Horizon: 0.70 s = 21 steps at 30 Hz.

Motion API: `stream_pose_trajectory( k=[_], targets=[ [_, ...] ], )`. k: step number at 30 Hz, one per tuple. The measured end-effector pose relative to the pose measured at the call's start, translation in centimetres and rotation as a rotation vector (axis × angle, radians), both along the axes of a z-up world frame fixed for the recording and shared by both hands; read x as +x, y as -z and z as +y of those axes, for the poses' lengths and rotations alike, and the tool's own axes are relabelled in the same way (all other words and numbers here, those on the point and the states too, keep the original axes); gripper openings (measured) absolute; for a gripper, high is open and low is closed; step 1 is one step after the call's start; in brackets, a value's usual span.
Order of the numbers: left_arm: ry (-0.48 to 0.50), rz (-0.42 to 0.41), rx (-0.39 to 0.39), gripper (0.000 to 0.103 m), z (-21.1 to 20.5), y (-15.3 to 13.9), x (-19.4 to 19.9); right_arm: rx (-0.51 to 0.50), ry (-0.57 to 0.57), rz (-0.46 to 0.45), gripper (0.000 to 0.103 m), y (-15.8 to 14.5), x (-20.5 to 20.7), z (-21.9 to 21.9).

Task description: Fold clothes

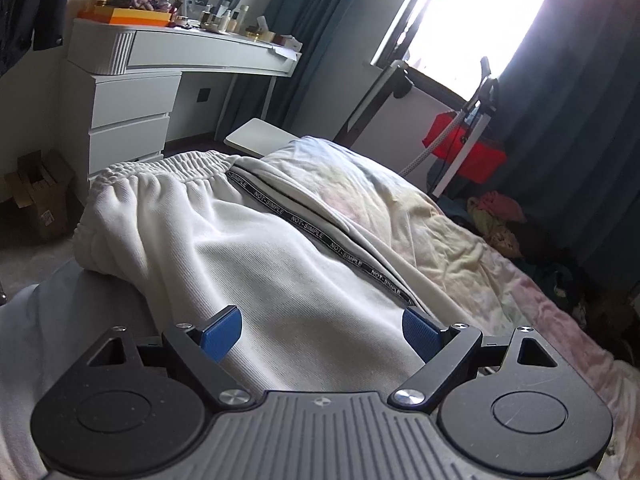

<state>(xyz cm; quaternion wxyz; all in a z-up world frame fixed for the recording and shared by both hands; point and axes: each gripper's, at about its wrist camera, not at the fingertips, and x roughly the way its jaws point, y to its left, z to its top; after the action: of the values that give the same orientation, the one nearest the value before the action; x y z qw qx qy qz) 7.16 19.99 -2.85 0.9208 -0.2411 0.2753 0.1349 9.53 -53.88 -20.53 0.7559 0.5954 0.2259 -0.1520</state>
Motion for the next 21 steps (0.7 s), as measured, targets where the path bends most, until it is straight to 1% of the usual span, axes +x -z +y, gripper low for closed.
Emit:
stream_pose_trajectory(
  k=[3,5,7,9,10,11,12,13,14,15,16,17,20,21],
  targets=[
    [0.030,0.019,0.033,0.089,-1.0,0.3,0.7,0.005,-0.030,-0.003,0.067,0.7,1.1,0.2],
    [0.054,0.031,0.051,0.089,-1.9,0.6,1.1,0.002,-0.036,-0.024,0.067,1.2,1.9,-0.2],
    [0.077,0.037,0.066,0.089,-2.9,1.0,1.5,-0.008,-0.024,-0.048,0.067,1.3,2.4,-0.4],
    [0.102,0.043,0.080,0.089,-4.0,1.4,1.8,-0.046,0.001,-0.072,0.066,1.0,2.7,-0.5],
    [0.113,0.044,0.084,0.089,-4.5,1.6,2.0,-0.068,0.004,-0.096,0.054,0.7,2.8,-0.5],
    [0.123,0.046,0.085,0.089,-5.0,1.8,2.1,-0.095,0.001,-0.127,0.048,0.2,2.6,-0.4],
    [0.140,0.045,0.074,0.089,-5.4,2.1,2.2,-0.123,-0.003,-0.159,0.039,-0.2,2.5,-0.3],
    [0.149,0.047,0.061,0.088,-5.8,2.4,2.2,-0.151,-0.008,-0.191,0.035,-0.6,2.3,-0.2],
    [0.158,0.049,0.047,0.088,-6.1,2.6,2.3,-0.148,-0.006,-0.223,0.035,-0.7,2.1,-0.2],
    [0.166,0.051,0.034,0.088,-6.4,2.9,2.4,-0.137,-0.005,-0.228,0.035,-0.5,2.1,-0.2],
    [0.170,0.057,0.044,0.088,-6.8,3.1,2.5,-0.125,-0.005,-0.230,0.036,-0.3,2.2,-0.3],
    [0.173,0.062,0.055,0.088,-7.2,3.3,2.6,-0.114,-0.005,-0.212,0.036,0.0,2.4,-0.4],
    [0.194,0.061,0.102,0.088,-8.5,3.8,2.8,-0.085,-0.078,-0.131,0.036,1.4,4.4,-0.3],
    [0.207,0.057,0.113,0.088,-9.0,3.9,2.9,-0.112,-0.104,-0.113,0.035,1.4,5.1,-0.1]
  ],
)
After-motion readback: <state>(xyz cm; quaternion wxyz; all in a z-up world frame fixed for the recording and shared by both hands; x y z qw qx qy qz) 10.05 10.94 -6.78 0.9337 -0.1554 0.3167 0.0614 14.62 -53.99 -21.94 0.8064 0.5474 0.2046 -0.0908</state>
